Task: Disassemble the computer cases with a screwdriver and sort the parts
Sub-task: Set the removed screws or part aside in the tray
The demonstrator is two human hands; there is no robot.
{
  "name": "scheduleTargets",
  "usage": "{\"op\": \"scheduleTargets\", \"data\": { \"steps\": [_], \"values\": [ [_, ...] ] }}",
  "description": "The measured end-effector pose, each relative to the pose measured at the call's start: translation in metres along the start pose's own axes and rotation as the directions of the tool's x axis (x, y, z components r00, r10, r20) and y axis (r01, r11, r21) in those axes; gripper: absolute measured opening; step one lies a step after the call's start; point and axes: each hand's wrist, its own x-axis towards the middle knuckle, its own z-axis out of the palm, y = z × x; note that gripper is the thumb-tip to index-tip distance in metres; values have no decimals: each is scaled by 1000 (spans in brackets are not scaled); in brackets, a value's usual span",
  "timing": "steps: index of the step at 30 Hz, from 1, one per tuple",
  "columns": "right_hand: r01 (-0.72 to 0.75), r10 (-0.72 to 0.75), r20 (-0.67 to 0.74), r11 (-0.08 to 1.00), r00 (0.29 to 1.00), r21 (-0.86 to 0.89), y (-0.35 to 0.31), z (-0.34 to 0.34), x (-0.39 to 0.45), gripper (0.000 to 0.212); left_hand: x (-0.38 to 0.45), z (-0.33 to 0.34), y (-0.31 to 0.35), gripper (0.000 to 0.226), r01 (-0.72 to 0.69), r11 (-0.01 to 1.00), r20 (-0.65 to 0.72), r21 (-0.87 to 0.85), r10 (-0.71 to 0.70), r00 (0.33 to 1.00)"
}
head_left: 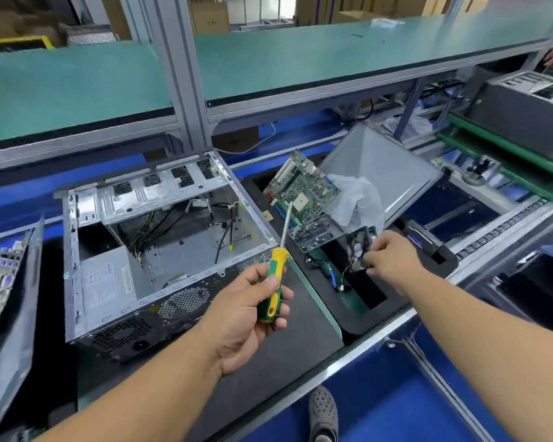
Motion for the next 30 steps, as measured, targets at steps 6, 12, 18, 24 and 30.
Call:
{"op": "scheduleTargets", "data": {
  "steps": [6,12,18,24,30],
  "values": [
    [176,-110,213,931,971,-321,43,37,-16,20,3,1,-3,9,17,1000,-21,23,-17,1000],
    [191,-72,250,849,966,-492,65,49,-12,22,4,-1,-7,8,31,999,-34,37,-30,999],
    [205,-97,212,788,972,-580,44,49,-25,8,-4,-13,4,26,11,1000,-80,28,-9,997],
    [399,-391,-78,892,917,213,-74,69,-89,13,-22,-26,16,28,-1,999,-53,33,3,999],
    [390,-536,406,834,740,390,-193,103,-150,33,-53,-56,39,32,-105,992,-80,70,111,991]
  ]
}}
